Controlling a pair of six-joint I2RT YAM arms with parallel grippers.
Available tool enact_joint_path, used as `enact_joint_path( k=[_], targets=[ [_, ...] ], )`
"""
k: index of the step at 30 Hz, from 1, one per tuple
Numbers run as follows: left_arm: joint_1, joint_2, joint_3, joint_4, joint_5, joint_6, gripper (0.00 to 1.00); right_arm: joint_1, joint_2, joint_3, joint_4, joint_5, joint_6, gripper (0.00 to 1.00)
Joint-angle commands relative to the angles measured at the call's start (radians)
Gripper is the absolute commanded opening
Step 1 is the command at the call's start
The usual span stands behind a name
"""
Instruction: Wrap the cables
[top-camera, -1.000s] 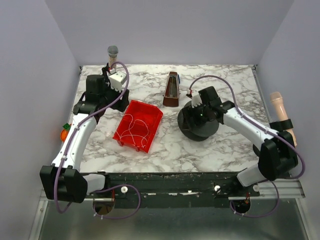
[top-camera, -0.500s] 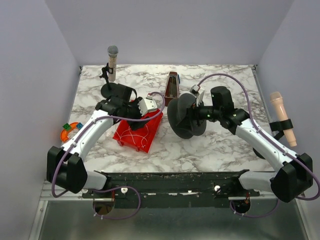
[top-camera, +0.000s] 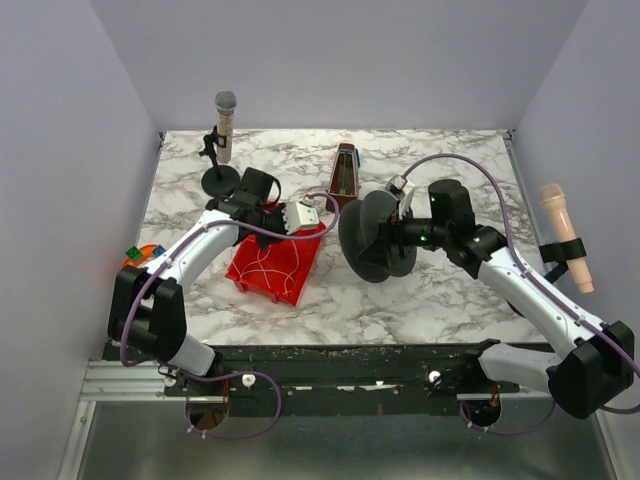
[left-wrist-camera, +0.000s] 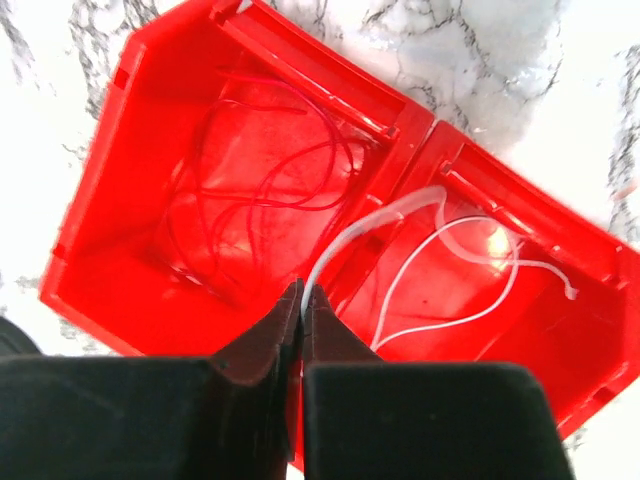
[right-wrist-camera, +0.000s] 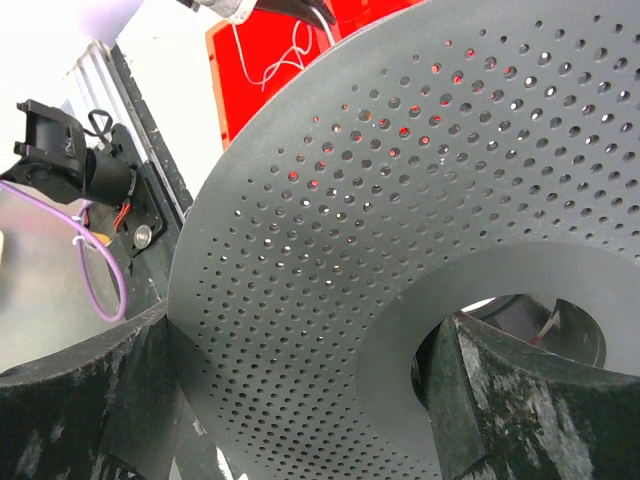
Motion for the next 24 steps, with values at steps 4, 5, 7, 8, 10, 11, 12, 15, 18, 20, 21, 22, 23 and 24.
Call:
enact_joint_path(
  k=[4,5,7,8,10,11,12,15,18,20,21,22,23,24],
  targets=[
    [-0.003,-0.002,0.253,-0.146,0.018,-0.133,0.0,-0.007,-0.061,-0.017,0.057,-0.008,-0.006,0.18],
    [-0.005,-0.01,0.306,-0.165,0.021,-0.185,0.0,-0.007,-0.063,-0.019,0.057,-0.008,-0.005,0.18],
    [-0.001,-0.034,0.424,-0.186,0.033,-0.283,0.0,-0.007,-0.063,-0.013,0.057,-0.014,-0.002,0.17],
    [0.002,-0.053,0.499,-0.185,0.031,-0.329,0.0,-0.007,-0.065,-0.01,0.057,-0.014,0.002,0.17],
    [0.003,-0.088,0.599,-0.165,0.006,-0.401,0.0,-0.007,-0.072,-0.002,0.057,-0.009,0.003,0.16],
    [0.003,-0.106,0.65,-0.145,-0.027,-0.44,0.0,-0.007,-0.08,0.002,0.057,-0.005,0.006,0.15],
    [0.003,-0.116,0.714,-0.139,-0.056,-0.463,0.0,-0.007,-0.087,0.006,0.057,0.0,0.006,0.15],
    [0.003,-0.094,0.934,-0.171,-0.139,-0.555,0.0,-0.007,-0.117,0.015,0.057,0.021,0.015,0.15],
    [0.0,-0.097,1.078,-0.166,-0.136,-0.639,0.0,-0.007,-0.144,0.018,0.059,0.06,0.041,0.14],
    [-0.009,-0.096,1.132,-0.169,-0.113,-0.71,0.0,-0.007,-0.161,0.015,0.071,0.063,0.064,0.11],
    [-0.02,-0.097,1.132,-0.159,-0.111,-0.754,0.0,-0.007,-0.169,0.012,0.083,0.055,0.075,0.09],
    [-0.03,-0.096,1.118,-0.151,-0.111,-0.793,0.0,-0.007,-0.176,0.004,0.103,0.048,0.096,0.08],
    [-0.046,-0.096,1.092,-0.139,-0.12,-0.848,0.0,-0.007,-0.183,0.001,0.121,0.04,0.119,0.06],
    [-0.058,-0.094,1.057,-0.127,-0.131,-0.895,0.0,-0.007,-0.189,0.002,0.132,0.034,0.141,0.04]
  ],
)
